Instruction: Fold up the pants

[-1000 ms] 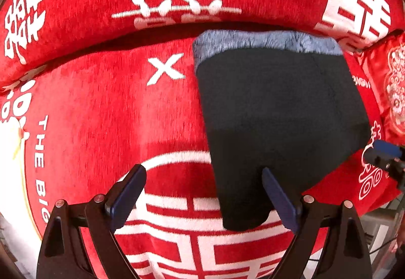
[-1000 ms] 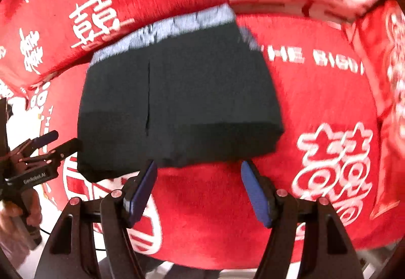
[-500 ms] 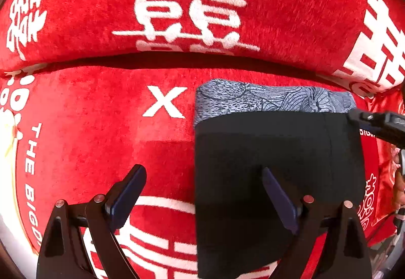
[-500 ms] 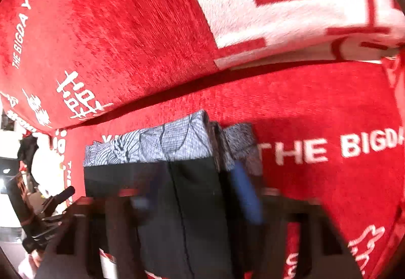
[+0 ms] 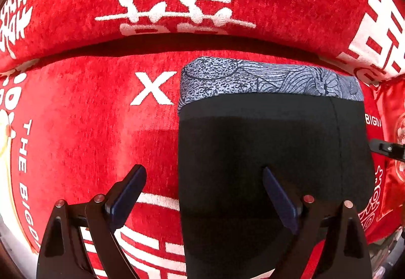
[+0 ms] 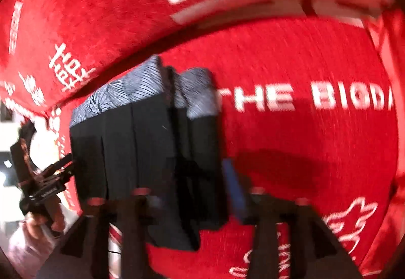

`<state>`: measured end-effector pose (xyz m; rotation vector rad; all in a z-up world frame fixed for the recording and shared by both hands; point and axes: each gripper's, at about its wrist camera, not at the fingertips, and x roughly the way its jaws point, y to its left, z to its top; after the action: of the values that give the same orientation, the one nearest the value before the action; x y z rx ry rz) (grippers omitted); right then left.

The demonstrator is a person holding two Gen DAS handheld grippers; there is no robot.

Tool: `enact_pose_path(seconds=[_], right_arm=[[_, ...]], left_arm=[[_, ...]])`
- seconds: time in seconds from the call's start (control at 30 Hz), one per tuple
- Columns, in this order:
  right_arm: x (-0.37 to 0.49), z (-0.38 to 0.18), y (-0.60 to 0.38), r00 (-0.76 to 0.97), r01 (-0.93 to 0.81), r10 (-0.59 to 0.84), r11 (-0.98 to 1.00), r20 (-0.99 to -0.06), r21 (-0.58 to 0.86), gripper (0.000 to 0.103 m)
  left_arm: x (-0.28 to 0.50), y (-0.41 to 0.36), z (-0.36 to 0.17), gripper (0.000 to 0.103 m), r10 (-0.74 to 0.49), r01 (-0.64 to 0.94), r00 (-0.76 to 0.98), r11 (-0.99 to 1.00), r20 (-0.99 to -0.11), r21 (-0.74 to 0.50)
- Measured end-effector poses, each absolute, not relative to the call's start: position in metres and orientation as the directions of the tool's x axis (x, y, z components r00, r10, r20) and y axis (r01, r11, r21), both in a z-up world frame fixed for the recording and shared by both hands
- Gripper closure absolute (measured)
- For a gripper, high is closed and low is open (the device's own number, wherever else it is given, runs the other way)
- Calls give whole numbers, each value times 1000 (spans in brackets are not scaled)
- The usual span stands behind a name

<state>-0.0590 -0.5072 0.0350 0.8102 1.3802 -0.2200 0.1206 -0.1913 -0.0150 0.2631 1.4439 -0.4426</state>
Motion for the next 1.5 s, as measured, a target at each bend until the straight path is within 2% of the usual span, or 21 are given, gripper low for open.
enact_pose_path(seconds=[0.13, 0.27, 0.5, 0.63, 0.77, 1.03, 1.07, 1.1, 1.23, 1.3, 1.37, 1.43, 1.47, 1.5], right_arm=[[-76, 32, -516, 258, 608, 357, 663, -898, 438, 38], [-83, 30, -521, 300, 572, 403, 649, -864, 501, 38], [-78, 12, -524, 314, 541, 501, 603, -806, 586, 36], [-71, 2, -522, 291, 512, 551, 601, -782, 614, 24], [-62, -12, -521, 283, 493, 618, 563, -734, 664, 24], [-32, -20, -509, 268, 412, 671, 569, -692, 711, 22], [-29, -21, -508, 269, 408, 672, 569, -690, 714, 22], [-27, -22, -508, 274, 410, 675, 563, -685, 718, 22], [-35, -24, -517, 300, 428, 685, 526, -664, 735, 22], [-37, -25, -520, 307, 450, 685, 508, -661, 735, 23], [-38, -26, -523, 297, 463, 678, 514, -672, 723, 32], [-42, -22, -527, 279, 456, 673, 535, -684, 712, 43], [-42, -21, -527, 284, 457, 676, 528, -680, 716, 49], [-44, -19, -528, 294, 459, 678, 518, -673, 722, 51]], left_arm=[[122, -190, -13, 9, -171, 429, 27, 892, -985, -143], [126, -184, -6, 9, -330, 417, -22, 855, -944, -308], [138, -181, -10, 9, -348, 455, -71, 823, -935, -341], [147, -166, -24, 9, -438, 350, -145, 816, -887, -460], [146, -166, -41, 9, -381, 346, -173, 840, -908, -418], [148, -180, -49, 9, -395, 378, -195, 815, -898, -440], [148, -182, -51, 7, -397, 377, -202, 812, -896, -445], [148, -185, -54, 0, -390, 378, -206, 815, -898, -440], [148, -188, -65, 0, -401, 342, -225, 821, -888, -457], [146, -188, -63, 0, -395, 351, -215, 822, -893, -448], [144, -190, -62, 0, -392, 349, -200, 828, -898, -439], [139, -197, -56, 13, -412, 365, -178, 816, -894, -448], [137, -203, -52, 15, -411, 377, -163, 814, -897, -442], [134, -206, -47, 23, -411, 390, -150, 811, -899, -436]])
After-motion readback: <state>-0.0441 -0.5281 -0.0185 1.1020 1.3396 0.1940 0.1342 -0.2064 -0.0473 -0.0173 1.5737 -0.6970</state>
